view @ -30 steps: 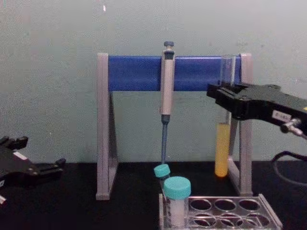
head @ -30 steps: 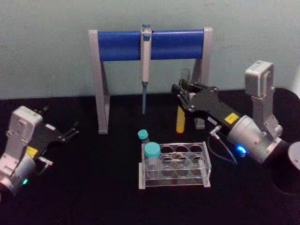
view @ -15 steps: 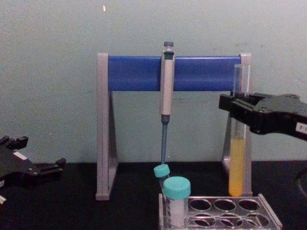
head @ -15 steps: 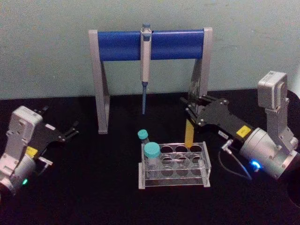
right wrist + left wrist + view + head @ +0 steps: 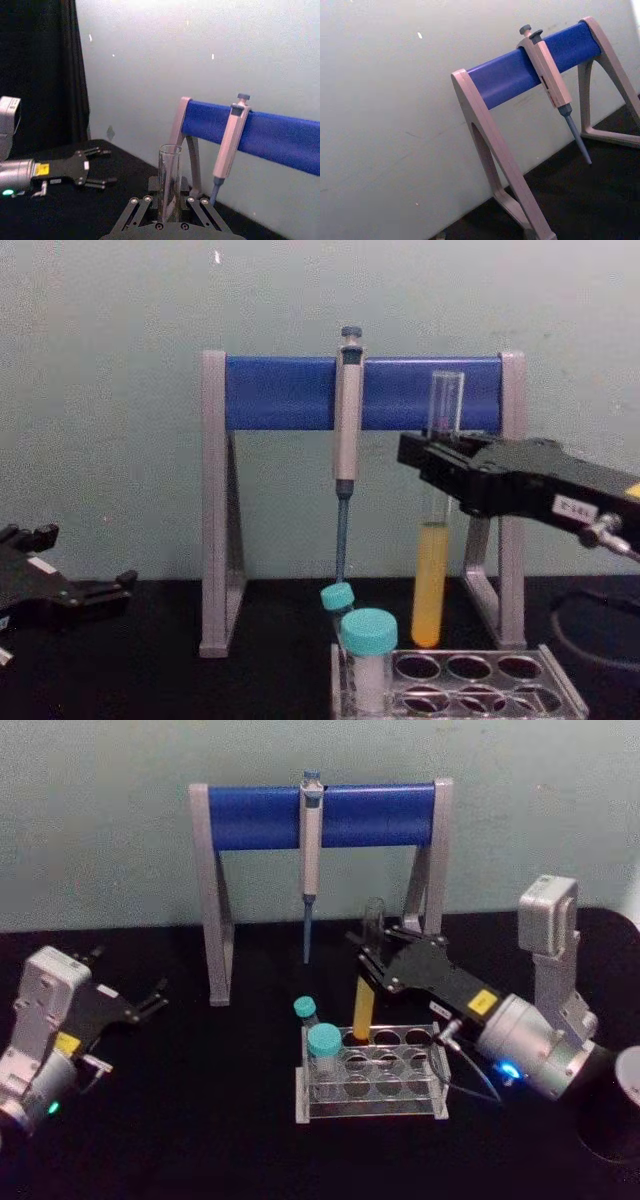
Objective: Pick up the test tube from the test tube rack, shake it, then place it back into the test tube rack.
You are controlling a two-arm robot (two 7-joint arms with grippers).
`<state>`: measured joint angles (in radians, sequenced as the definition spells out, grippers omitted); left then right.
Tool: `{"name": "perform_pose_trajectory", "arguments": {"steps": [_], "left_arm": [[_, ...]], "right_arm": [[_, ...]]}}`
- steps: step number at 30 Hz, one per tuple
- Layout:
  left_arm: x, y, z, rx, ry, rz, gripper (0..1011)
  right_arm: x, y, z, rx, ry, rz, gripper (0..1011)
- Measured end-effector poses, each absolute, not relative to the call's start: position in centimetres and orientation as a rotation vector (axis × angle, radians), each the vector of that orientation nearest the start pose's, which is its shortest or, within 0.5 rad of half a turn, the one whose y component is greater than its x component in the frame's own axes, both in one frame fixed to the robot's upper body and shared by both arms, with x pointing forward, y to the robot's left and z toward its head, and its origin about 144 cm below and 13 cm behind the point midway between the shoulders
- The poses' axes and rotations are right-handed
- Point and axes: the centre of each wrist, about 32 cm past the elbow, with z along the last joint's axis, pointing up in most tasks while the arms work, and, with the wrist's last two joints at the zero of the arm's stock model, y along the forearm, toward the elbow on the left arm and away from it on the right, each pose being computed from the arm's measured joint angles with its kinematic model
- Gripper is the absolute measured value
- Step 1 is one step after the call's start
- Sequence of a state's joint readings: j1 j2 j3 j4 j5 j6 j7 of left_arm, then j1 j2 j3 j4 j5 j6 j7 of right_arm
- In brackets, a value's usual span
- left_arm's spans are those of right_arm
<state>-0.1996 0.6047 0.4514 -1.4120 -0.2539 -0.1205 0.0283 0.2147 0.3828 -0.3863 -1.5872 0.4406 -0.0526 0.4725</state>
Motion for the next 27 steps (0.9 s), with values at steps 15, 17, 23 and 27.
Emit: {"name": "perform_pose_trajectory", "arguments": {"steps": [15, 17, 23, 27], "left_arm": [[48.9, 31.0, 114.0, 0.304, -0.285, 1.248, 1001], [48.9, 31.0, 114.0, 0.304, -0.285, 1.248, 1001], [48.9, 31.0, 114.0, 0.304, -0.285, 1.248, 1001], [48.9, 31.0, 114.0, 0.304, -0.285, 1.248, 1001]], "right_arm": [[51.9, -22.6, 119.8, 0.091, -0.144, -0.809, 226], [52.0, -22.7, 119.9, 0.09, -0.147, -0.815, 226], [51.9, -23.2, 120.1, 0.091, -0.155, -0.827, 226], [51.8, -23.4, 120.1, 0.088, -0.154, -0.838, 226]]}}
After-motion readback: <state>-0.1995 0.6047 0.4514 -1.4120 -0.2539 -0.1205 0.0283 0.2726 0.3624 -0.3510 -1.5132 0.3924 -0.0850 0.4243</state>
